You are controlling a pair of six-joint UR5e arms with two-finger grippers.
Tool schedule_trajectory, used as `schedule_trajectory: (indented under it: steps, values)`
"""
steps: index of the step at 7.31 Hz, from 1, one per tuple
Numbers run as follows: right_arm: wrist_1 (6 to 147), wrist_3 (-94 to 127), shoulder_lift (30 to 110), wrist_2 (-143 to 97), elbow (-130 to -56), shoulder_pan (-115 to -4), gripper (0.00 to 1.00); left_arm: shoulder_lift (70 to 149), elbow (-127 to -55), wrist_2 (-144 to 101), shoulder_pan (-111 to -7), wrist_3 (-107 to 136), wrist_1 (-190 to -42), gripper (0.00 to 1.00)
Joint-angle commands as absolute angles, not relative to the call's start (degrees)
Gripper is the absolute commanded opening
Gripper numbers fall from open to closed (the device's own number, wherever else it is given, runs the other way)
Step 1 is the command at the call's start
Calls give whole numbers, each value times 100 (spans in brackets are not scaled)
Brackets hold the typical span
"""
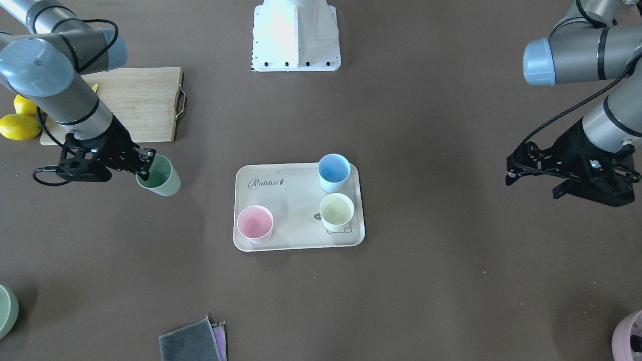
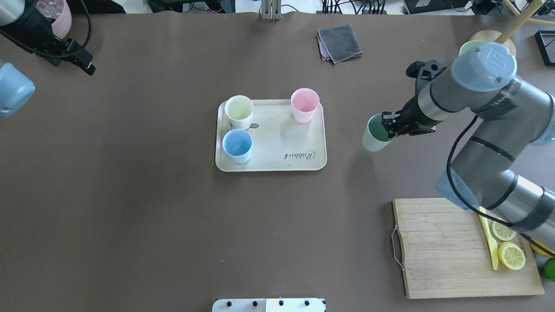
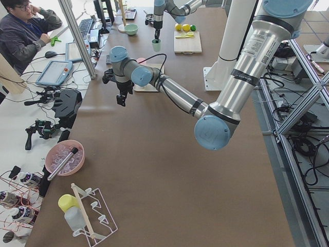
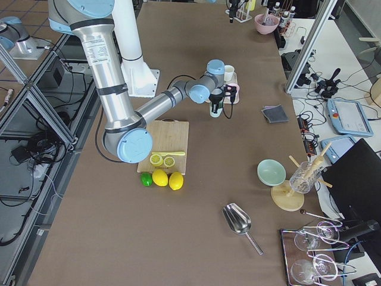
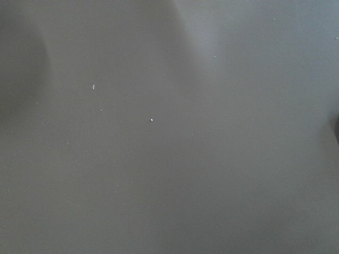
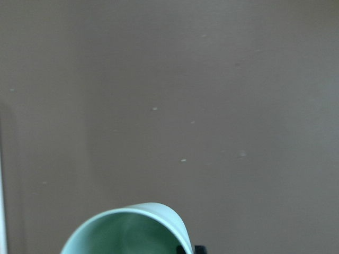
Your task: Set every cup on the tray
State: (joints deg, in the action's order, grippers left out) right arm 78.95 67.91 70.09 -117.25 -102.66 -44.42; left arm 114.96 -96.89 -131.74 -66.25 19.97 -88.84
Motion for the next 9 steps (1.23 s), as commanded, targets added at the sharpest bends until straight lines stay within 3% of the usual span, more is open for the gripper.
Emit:
schedule_trajectory:
  steps: [1,2,3,4,5,9]
  values:
    - [8348,7434,5964,-11034,-9908,-3755,0,11496,-9686,-13175,-6618,2013,-8886,98]
    - [8367,7697,5576,-10978,-9627,-3579,0,11496,-9686,-13175,-6601,2013,-8886,98]
    - [8358,7717,5372,-10934,-9433,-3516,9,11496,-9677,-13175,-6601,2013,-8886,98]
    - [8324,7804,5344,-10873,-9405,-3472,40,11496,-9677,-13175,-6592,2013,-8886,98]
    - [8315,7805,5283,-10707,-9404,-3446,97,11496,-9677,-13175,-6592,2021,-8886,98]
    - [8367,6976,5421,-10669,-9614,-3961,100,11287,-9686,-13175,-6583,2047,-9130,98]
